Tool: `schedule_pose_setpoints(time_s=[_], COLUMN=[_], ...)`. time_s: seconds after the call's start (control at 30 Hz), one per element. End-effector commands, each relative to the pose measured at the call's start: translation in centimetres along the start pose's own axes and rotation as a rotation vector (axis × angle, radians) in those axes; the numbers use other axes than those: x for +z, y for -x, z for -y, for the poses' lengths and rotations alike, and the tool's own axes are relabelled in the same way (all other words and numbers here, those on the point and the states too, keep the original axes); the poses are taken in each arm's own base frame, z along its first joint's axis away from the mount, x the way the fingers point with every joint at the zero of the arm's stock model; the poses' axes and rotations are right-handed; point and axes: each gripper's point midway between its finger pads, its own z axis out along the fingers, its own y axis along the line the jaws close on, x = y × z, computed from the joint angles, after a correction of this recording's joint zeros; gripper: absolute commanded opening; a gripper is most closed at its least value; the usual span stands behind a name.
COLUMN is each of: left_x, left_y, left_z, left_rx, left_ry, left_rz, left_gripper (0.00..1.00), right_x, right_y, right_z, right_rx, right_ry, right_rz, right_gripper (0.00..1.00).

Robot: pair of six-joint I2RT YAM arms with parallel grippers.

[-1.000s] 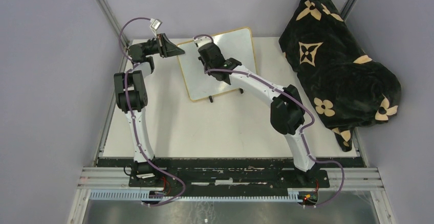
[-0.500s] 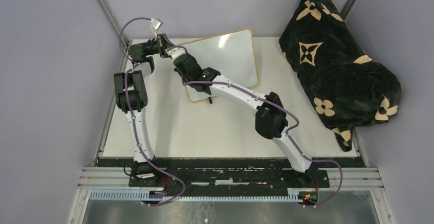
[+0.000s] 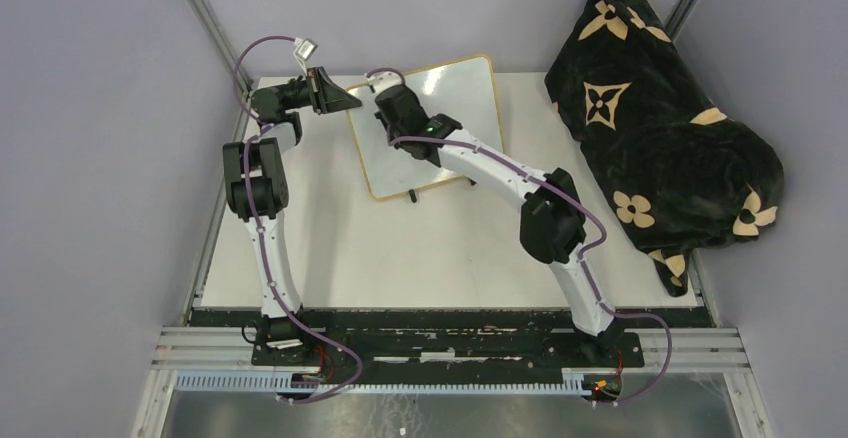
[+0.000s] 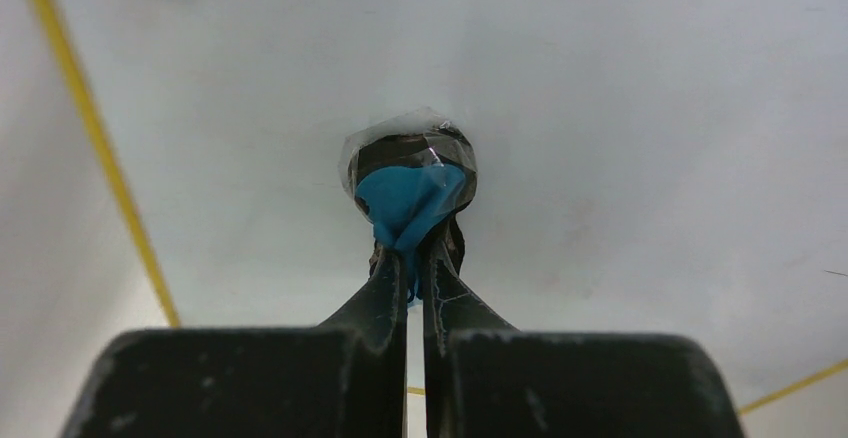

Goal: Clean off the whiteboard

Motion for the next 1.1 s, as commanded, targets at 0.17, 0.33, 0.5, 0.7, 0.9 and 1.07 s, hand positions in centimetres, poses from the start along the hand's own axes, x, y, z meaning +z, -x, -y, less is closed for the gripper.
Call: schedule_pose_setpoints(time_s=[0.17, 0.33, 0.5, 0.7, 0.9, 1.07], left_x=[-0.2, -0.2, -0.2, -0.2, -0.3, -1.0], left_y=[-0.1, 0.1, 0.6, 1.2, 1.5, 1.5], left_z=[4.3, 4.3, 4.4, 4.8, 4.9, 3.7], left_rx=[0.241, 0.235, 0.234, 0.237, 0.243, 0.224], left_ry=[-0.007, -0.006, -0.004, -0.001, 0.002, 0.016], left_rz=[-0.141, -0.141, -0.14, -0.139, -0.137, -0.129], left_gripper=[0.03, 0.09, 0.23, 0.35, 0.5, 0.73], right_x=[-2.5, -3.7, -4.4, -4.7, -5.1, -5.9], right_y=[2.7, 2.2, 2.0, 1.9, 1.9, 2.3], right_z=[11.8, 11.5, 11.6, 11.8, 11.8, 11.7], right_rx=[0.134, 0.162, 0.165, 0.163, 0.165, 0.174], right_ry=[-0.204, -0.169, -0.167, -0.17, -0.16, -0.142], right_rz=[0.074, 0.087, 0.092, 0.095, 0.098, 0.112], right_gripper=[0.01, 0.01, 0.01, 0.01, 0.01, 0.01])
